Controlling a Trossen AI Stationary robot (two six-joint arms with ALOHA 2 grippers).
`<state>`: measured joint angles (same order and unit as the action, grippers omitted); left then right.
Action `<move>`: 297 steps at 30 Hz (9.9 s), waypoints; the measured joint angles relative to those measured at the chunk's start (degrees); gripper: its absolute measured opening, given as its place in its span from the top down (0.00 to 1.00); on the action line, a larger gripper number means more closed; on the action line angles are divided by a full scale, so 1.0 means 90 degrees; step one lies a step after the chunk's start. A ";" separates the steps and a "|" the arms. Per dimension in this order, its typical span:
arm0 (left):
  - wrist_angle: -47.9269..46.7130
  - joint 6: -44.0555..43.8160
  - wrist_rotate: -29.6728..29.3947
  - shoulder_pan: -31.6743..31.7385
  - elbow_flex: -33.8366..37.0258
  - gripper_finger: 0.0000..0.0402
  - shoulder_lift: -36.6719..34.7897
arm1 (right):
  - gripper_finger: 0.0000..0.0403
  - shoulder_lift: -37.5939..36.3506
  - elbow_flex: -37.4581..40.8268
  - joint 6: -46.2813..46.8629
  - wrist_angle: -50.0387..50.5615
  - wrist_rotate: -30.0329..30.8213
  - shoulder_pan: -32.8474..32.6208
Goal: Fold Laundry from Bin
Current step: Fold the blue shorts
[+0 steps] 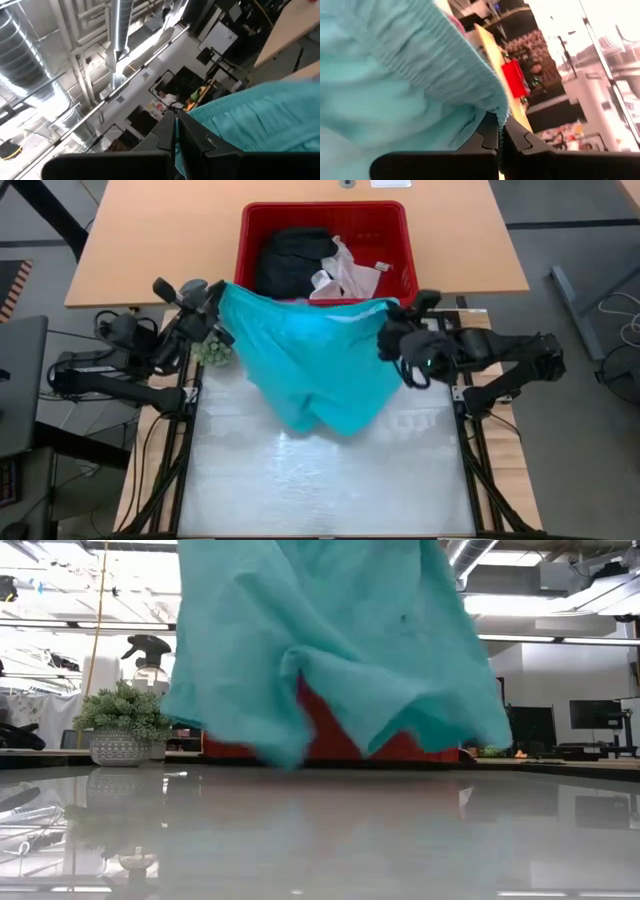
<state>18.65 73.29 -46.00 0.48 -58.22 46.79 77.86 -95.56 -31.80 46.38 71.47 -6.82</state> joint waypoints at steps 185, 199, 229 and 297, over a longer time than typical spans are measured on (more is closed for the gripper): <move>0.0046 -1.1292 0.4261 -0.2098 0.3002 0.57 0.3647 | 0.93 0.4187 0.1708 0.6214 -0.2684 -0.4204 -0.2578; 0.0044 -1.1222 0.4177 -0.2134 0.3002 0.57 0.3647 | 0.96 0.4186 0.1400 0.5851 -0.3014 -0.4346 -0.2864; 0.0934 -1.0283 0.3068 -0.3247 0.2999 0.57 0.3695 | 0.52 0.4129 0.1090 0.7181 -0.2623 -0.5637 -0.3392; 0.0306 -0.8437 0.3252 -0.3084 0.0845 0.65 0.7394 | 0.31 0.4252 0.0569 0.6378 0.2080 -0.5804 -0.4897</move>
<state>21.41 -2.65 -16.73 -27.27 -50.61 113.34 116.13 -90.43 25.60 65.10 19.24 -50.89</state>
